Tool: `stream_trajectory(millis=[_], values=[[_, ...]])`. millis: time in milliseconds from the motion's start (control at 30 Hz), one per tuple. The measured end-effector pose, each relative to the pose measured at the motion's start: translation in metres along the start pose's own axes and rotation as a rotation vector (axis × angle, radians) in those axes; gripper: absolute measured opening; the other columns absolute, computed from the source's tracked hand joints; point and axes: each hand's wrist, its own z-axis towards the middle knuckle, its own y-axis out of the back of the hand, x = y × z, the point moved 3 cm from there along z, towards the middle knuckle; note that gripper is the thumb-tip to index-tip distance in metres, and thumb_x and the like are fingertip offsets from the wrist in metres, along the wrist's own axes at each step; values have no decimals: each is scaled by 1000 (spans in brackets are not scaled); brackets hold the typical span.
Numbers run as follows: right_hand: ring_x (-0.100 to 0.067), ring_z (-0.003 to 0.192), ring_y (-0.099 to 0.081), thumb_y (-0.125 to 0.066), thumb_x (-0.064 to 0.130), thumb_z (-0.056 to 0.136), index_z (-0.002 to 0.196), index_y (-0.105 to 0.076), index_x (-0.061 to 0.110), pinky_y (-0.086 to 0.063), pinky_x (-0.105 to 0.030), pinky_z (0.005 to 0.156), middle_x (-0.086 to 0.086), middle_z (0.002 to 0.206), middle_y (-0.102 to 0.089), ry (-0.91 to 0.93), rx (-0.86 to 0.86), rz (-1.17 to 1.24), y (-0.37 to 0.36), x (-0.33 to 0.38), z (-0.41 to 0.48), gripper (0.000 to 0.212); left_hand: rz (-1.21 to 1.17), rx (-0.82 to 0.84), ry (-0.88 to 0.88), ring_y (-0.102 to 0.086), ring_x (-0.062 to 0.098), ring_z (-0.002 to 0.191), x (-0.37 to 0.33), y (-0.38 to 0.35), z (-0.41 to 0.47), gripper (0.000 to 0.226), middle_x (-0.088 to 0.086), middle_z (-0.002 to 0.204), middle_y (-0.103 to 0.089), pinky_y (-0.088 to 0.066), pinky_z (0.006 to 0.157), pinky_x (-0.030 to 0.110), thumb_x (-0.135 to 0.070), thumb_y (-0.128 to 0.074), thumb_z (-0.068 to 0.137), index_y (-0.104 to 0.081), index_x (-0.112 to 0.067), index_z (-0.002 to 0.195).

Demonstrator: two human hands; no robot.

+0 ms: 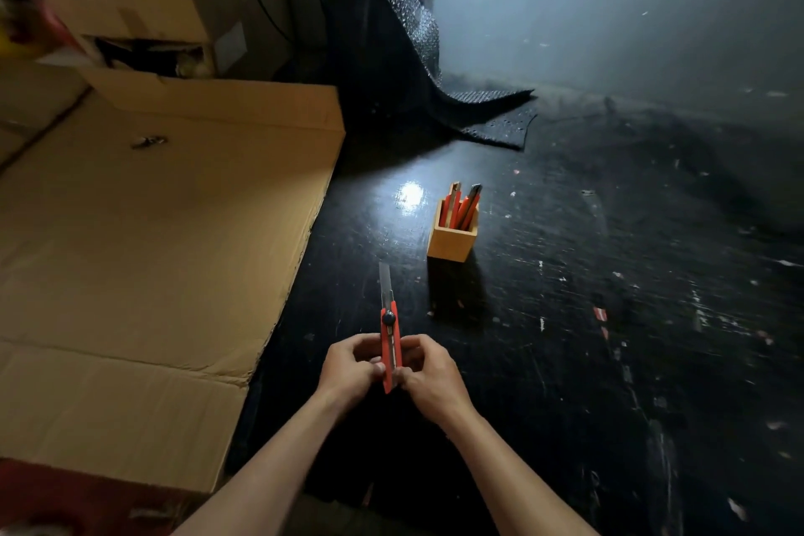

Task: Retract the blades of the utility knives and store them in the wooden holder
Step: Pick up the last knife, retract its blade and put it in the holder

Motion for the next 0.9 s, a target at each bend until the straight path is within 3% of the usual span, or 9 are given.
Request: stream_trajectory(millis=[67,167,267,433,567,733,900], values=[[-9,89,-76,-78,14,84,106,-67,31,-65,-34,79,3,97,-78,57,-36,31,12,13,2,30,-15,44,-84,-77,20,100,-22,-1,-2,39,4,104,-81,-64,87,40,12,-70,84,-76,-15,112],[-9,93,-74,-72,17,91,111,-68,27,-63,-35,84,3,100,-77,171,-131,42,38,39,5,23,-44,108,-213,-78,25,103,-62,-4,-4,42,7,105,-82,-63,88,46,14,-70,83,-75,-11,115],[-15,93,-76,-65,23,98,115,-69,20,-64,-43,83,-1,101,-77,273,-203,93,70,69,8,17,-39,191,-320,-77,22,106,-108,-13,-8,42,7,111,-81,-63,89,43,13,-69,86,-73,-10,120],[-27,86,-80,-65,19,100,111,-70,10,-65,-48,79,-13,100,-79,381,-216,230,123,124,2,16,-128,290,-436,-77,32,103,-181,-30,-22,41,20,114,-77,-65,81,35,18,-64,88,-66,2,126],[-35,86,-79,-69,16,97,108,-69,6,-65,-50,78,-20,98,-78,448,-226,289,156,163,-11,14,-181,350,-513,-80,20,83,-227,-41,-40,31,7,98,-82,-65,72,32,10,-61,94,-68,-3,122],[-35,86,-79,-72,11,95,104,-73,6,-66,-47,77,-18,94,-79,538,-286,267,185,200,-28,11,-160,355,-627,-80,19,85,-269,-45,-62,32,4,97,-83,-66,74,34,8,-63,93,-73,-12,115],[-15,86,-77,-74,10,93,116,-68,20,-66,-30,72,-3,95,-78,669,-473,121,212,236,-43,25,-123,326,-694,-79,16,76,-289,-52,-74,36,3,88,-83,-64,63,29,17,-61,90,-74,-7,113]])
